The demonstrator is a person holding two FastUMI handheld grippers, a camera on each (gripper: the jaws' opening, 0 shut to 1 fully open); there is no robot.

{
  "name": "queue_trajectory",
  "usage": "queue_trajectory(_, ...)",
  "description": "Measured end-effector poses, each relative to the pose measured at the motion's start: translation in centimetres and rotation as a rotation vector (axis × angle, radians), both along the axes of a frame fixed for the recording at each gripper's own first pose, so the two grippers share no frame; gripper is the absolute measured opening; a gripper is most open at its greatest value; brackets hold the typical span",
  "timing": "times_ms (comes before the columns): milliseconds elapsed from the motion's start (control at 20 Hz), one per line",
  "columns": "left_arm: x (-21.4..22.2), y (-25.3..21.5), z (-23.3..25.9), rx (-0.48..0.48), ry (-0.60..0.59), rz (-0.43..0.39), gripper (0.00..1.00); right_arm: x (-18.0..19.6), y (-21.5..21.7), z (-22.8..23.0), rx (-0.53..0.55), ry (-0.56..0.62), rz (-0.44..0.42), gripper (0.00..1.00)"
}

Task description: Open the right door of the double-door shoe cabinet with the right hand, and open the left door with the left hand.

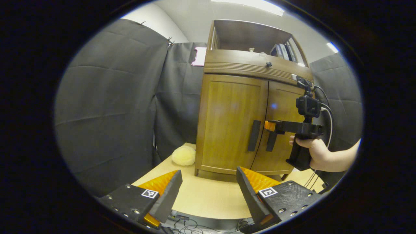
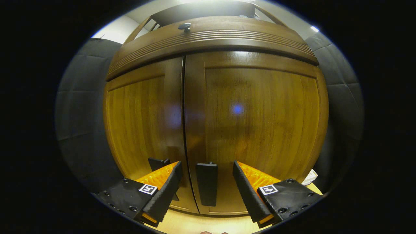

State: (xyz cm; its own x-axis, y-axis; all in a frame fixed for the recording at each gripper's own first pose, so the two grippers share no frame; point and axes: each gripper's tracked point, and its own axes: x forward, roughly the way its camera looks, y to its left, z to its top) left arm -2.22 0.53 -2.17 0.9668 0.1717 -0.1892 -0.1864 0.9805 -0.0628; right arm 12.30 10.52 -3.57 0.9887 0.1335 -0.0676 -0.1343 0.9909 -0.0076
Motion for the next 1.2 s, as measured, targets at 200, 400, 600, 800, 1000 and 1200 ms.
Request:
queue_trajectory(200,0.1,-0.6,-0.1,-0.015,0.011,-0.04,0.97,0.7,0.0,-1.8,0.0,0.031,-0.025,0.98)
queue_trajectory(400,0.8,-0.3,-0.1,-0.017,-0.015,-0.074,0.96,1.2,-0.1,-3.2,0.03,0.064,-0.029,0.61)
queue_trajectory(600,2.2,-1.1,-1.3,-0.06,0.014,-0.087,0.97,1.2,0.0,-3.2,0.047,0.084,-0.04,0.38)
queue_trajectory(800,1.4,-1.6,-1.2,0.005,0.038,-0.1,0.96,1.3,0.1,-3.1,0.022,0.079,-0.034,0.27)
queue_trajectory(1000,1.5,-2.0,-1.1,-0.045,0.033,-0.119,0.97,1.2,0.3,-3.2,0.016,0.084,0.031,0.22)
queue_trajectory(1200,1.6,-1.9,-1.1,-0.11,0.021,-0.118,0.96,0.6,0.2,-2.8,0.009,0.08,0.088,0.1)
